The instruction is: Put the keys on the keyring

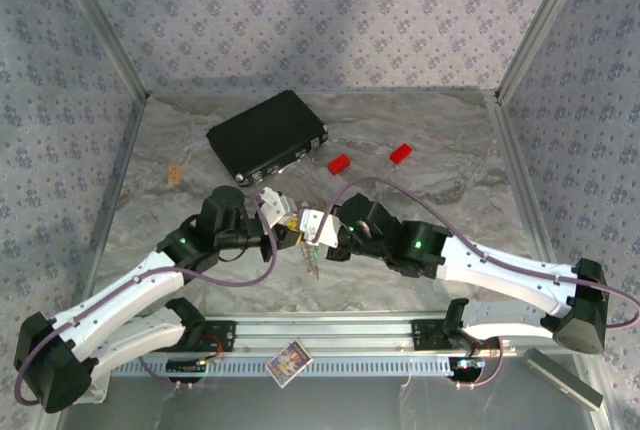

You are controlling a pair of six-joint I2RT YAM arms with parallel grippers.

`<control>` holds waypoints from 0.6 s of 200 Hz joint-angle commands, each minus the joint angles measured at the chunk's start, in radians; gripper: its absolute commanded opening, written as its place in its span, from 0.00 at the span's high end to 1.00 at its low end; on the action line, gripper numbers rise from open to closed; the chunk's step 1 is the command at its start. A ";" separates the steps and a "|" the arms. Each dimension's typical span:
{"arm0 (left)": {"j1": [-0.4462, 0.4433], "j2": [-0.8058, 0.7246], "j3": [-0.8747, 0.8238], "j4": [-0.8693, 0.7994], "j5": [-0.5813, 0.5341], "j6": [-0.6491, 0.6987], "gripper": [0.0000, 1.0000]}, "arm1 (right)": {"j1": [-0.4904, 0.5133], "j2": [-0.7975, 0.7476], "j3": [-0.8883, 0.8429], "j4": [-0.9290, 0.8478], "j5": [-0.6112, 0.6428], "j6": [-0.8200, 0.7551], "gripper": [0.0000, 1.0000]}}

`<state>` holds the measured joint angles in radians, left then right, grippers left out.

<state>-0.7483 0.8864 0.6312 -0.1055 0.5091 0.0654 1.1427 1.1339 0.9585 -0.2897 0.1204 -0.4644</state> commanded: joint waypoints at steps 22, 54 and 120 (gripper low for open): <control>-0.006 -0.007 0.035 0.031 0.033 0.007 1.00 | 0.014 0.017 0.037 0.012 0.022 -0.007 1.00; -0.006 -0.007 0.034 0.030 0.034 0.008 1.00 | 0.017 0.027 0.038 0.001 0.024 -0.008 1.00; -0.006 -0.007 0.035 0.028 0.032 0.020 1.00 | 0.011 0.022 0.039 -0.015 0.018 -0.003 1.00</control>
<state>-0.7483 0.8864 0.6312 -0.1123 0.5087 0.0666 1.1526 1.1591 0.9661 -0.2882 0.1280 -0.4648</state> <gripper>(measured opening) 0.046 0.051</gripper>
